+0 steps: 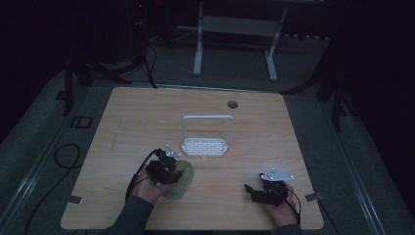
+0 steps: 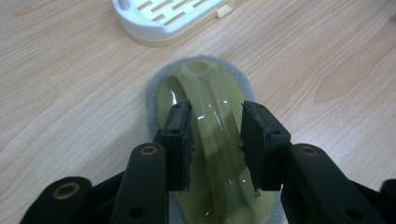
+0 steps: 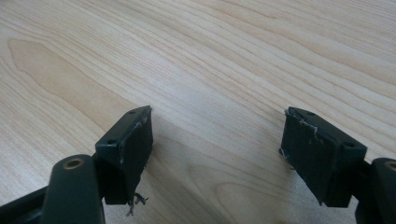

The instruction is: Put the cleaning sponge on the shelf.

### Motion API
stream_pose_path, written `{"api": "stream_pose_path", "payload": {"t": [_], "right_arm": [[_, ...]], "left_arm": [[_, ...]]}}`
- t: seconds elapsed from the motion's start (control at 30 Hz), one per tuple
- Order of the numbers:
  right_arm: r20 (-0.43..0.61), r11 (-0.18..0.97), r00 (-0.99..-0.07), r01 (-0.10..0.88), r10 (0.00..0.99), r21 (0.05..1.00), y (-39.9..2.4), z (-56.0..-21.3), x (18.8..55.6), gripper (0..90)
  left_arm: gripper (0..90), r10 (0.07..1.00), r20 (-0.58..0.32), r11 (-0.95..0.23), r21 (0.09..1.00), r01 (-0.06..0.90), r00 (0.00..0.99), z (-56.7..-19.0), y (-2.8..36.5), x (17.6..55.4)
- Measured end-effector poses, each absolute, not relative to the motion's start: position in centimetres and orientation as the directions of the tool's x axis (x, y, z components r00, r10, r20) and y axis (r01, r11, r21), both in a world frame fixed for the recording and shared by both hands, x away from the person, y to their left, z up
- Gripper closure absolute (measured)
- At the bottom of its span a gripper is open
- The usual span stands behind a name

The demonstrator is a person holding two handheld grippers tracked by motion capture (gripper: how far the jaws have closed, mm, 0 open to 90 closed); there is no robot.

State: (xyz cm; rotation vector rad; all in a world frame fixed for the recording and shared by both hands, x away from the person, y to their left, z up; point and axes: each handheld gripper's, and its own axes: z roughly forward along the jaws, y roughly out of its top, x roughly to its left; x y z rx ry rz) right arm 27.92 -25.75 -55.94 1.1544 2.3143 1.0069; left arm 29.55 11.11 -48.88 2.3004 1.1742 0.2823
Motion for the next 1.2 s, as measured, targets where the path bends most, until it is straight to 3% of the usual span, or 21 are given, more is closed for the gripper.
{"api": "stream_pose_path", "payload": {"t": [1.2], "right_arm": [[-0.007, 0.411, -0.599, 0.541, 0.800, 0.734, -25.7, -55.9, 27.9, 24.5]], "left_arm": [[70.3, 0.710, -0.115, -0.644, 0.293, 0.707, 0.695, -47.9, 11.3, 33.6]]}}
